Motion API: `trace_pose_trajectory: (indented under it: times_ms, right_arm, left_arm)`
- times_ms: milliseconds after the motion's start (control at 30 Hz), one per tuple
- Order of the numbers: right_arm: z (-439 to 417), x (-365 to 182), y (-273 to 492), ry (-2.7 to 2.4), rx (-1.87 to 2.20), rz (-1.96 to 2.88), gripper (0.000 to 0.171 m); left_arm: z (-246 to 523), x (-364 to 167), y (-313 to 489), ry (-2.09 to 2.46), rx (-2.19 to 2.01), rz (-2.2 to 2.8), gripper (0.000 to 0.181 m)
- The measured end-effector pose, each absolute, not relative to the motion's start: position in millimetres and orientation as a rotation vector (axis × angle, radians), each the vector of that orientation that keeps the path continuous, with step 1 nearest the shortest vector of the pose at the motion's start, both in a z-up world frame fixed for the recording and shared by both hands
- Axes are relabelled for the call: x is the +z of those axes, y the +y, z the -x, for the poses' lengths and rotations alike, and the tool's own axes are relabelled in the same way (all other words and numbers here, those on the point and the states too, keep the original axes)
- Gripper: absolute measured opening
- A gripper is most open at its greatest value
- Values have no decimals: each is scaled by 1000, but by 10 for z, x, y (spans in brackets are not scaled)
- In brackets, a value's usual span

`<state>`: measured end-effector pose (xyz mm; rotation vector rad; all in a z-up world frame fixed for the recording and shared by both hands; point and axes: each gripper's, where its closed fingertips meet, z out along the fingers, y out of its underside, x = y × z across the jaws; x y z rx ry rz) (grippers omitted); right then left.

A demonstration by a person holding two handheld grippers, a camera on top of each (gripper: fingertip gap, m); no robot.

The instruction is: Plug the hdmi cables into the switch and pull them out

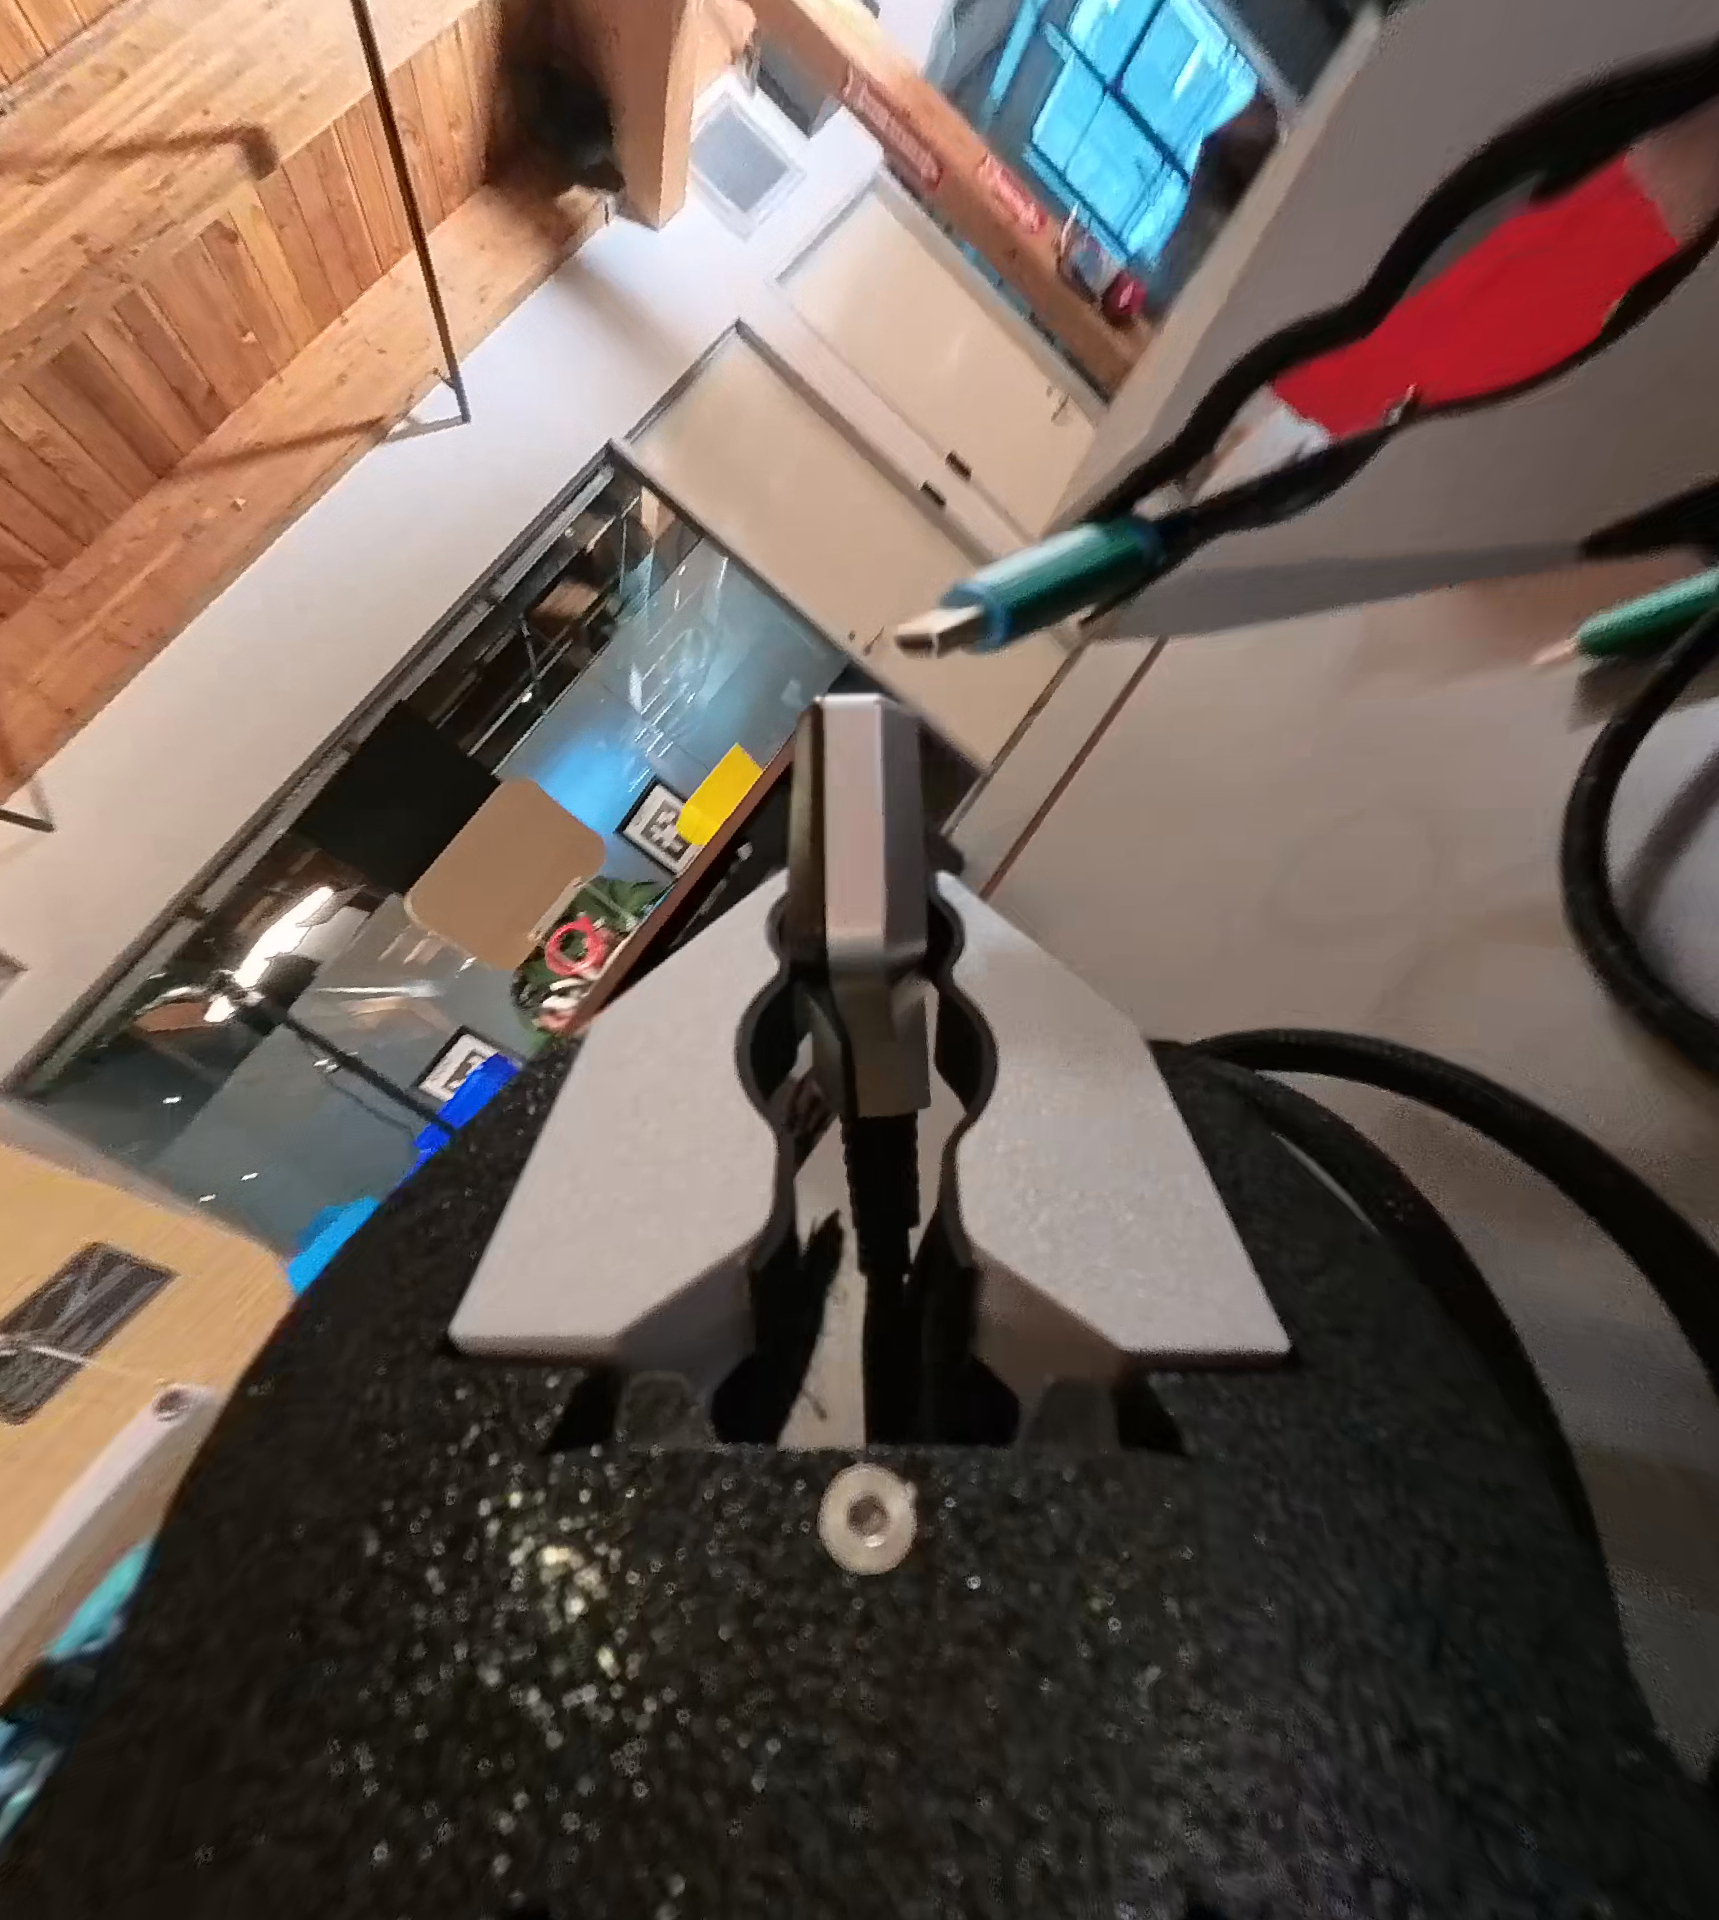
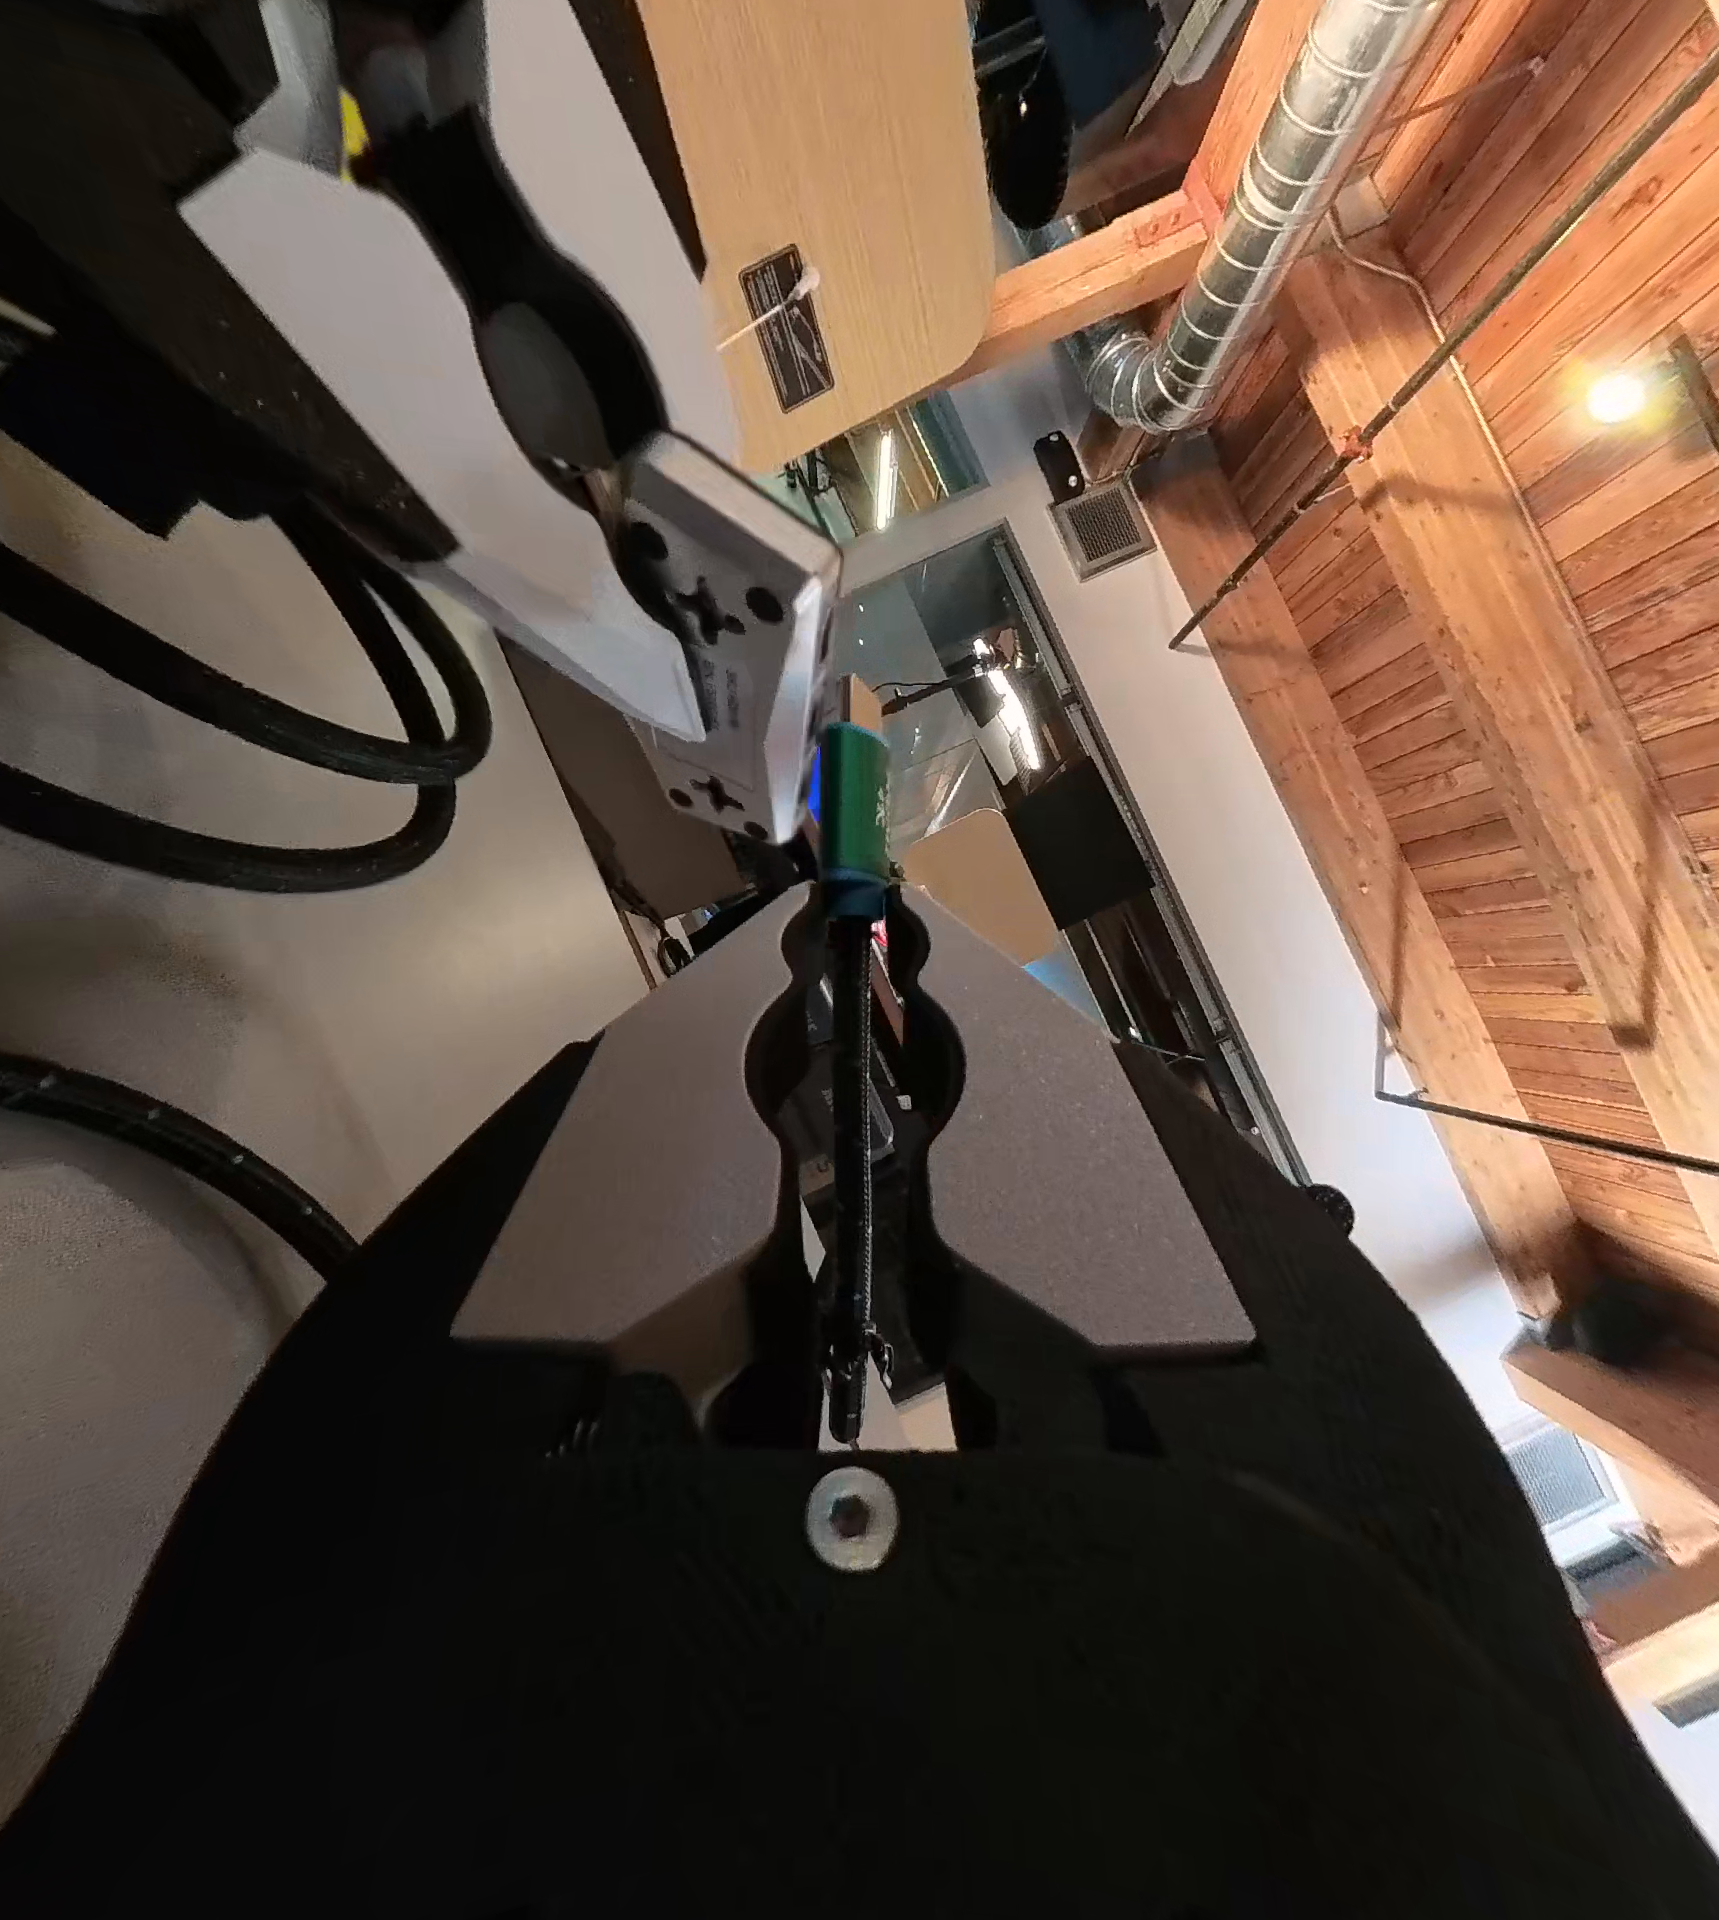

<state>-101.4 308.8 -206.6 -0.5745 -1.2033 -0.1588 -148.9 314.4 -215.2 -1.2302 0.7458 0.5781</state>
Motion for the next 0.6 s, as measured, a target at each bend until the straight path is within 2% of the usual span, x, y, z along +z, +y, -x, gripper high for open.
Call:
trace_pose_trajectory:
  times_ms: [133,600]
  right_arm:
    - [1026,-2106,3100,-1222,-165,580,9]
    - [1032,-2507,3387,-1398,-255,794,9]
  left_arm:
    - [1510,-2427,3268,880,649,1320,19]
    - [1433,-2394,3185,1174,1151,969,20]
